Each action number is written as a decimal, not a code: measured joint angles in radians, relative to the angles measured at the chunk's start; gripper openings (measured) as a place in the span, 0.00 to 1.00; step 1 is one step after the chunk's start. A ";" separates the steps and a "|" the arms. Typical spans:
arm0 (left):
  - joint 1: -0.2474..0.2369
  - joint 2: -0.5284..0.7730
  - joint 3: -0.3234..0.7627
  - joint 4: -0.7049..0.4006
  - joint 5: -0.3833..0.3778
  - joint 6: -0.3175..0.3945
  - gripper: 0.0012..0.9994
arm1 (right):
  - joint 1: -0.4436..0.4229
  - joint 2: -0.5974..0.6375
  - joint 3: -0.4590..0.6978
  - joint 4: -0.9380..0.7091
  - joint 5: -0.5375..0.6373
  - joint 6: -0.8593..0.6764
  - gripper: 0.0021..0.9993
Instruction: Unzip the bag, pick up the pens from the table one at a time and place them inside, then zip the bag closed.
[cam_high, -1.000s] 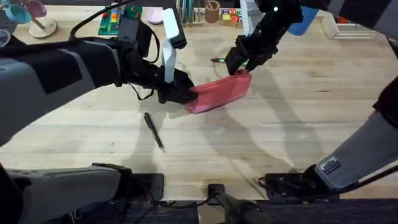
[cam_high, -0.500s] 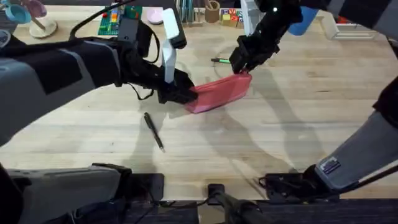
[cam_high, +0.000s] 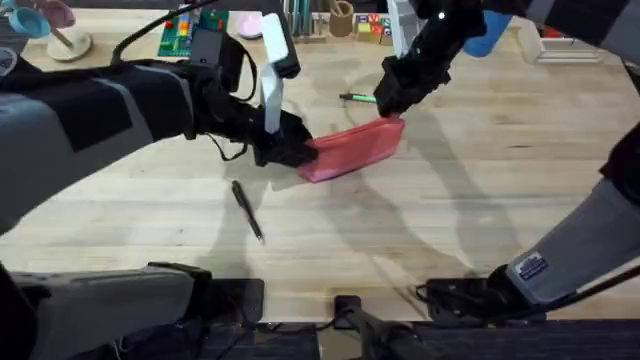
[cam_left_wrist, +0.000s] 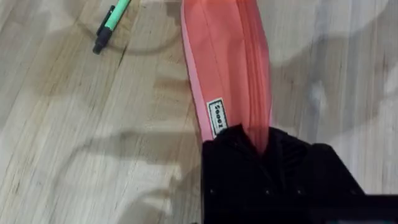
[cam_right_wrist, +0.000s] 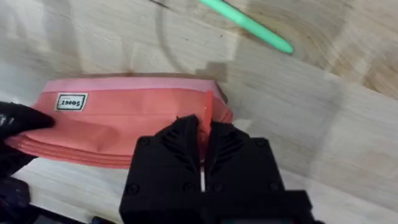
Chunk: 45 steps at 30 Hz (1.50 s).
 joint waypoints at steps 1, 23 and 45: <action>0.000 0.000 0.000 0.000 0.000 0.000 0.04 | 0.000 0.000 0.000 0.000 0.000 0.000 0.03; 0.000 0.000 0.000 0.009 0.004 0.000 0.04 | 0.003 0.036 0.191 -0.139 0.002 -0.011 0.03; 0.000 0.000 0.000 0.009 0.002 0.000 0.04 | 0.005 0.036 0.228 -0.176 0.004 -0.027 0.03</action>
